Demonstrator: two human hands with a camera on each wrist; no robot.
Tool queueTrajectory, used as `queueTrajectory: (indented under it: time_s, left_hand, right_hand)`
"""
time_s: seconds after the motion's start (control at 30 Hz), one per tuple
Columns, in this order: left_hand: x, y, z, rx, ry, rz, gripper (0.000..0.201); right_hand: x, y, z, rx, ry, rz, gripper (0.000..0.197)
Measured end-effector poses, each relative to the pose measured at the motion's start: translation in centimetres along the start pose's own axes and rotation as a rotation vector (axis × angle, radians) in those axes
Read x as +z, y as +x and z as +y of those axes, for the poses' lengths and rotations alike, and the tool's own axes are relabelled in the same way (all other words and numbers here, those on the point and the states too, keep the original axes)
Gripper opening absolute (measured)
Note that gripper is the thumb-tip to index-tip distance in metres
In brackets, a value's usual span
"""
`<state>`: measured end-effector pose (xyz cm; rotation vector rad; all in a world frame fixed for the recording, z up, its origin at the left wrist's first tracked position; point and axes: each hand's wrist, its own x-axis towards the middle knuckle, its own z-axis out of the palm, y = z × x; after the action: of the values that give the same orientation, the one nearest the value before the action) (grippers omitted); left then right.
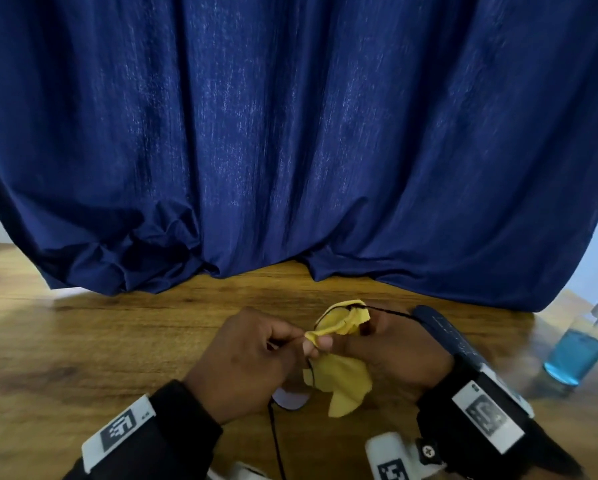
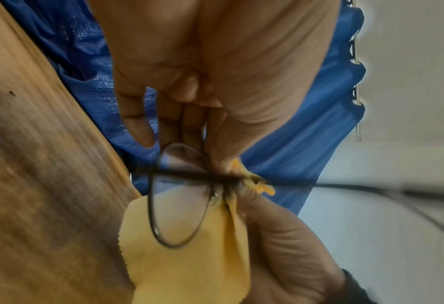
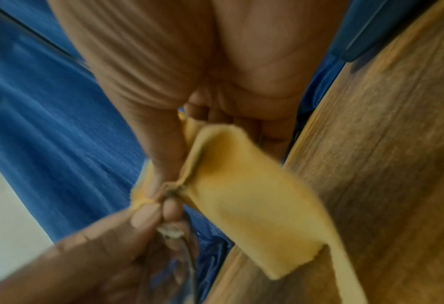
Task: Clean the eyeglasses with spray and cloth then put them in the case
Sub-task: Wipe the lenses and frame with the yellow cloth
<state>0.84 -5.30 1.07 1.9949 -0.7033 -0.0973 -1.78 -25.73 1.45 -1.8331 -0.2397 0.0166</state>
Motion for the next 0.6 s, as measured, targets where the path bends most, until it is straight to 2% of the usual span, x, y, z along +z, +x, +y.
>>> queueTrajectory:
  time_s: [0.03,0.13,0.27,0.43,0.5,0.6]
  left_hand:
    - [0.1,-0.1,0.1,0.004,0.006,-0.017,0.018]
    - [0.4,0.0,0.1,0.003,0.02,-0.021,0.018]
    - [0.1,0.1,-0.4,-0.03,-0.037,0.008,0.021]
    - [0.1,0.1,-0.4,-0.051,-0.014,-0.006,0.02]
    - [0.4,0.0,-0.3,-0.033,0.025,-0.008,0.018]
    - [0.5,0.0,-0.3,-0.006,0.019,-0.018,0.02]
  right_hand:
    - [0.3,0.0,-0.3,0.008,0.01,0.003,0.006]
    - [0.7,-0.1,-0.6,-0.021,0.013,0.01,0.012]
    - [0.1,0.0,0.2,-0.004,0.025,0.105,0.012]
    - [0.5,0.0,0.0,0.041,0.034,0.049,0.014]
    - [0.9,0.1,0.2,-0.004,-0.005,0.061,0.024]
    - [1.2,0.3,0.4,-0.005,0.019,0.188,0.037]
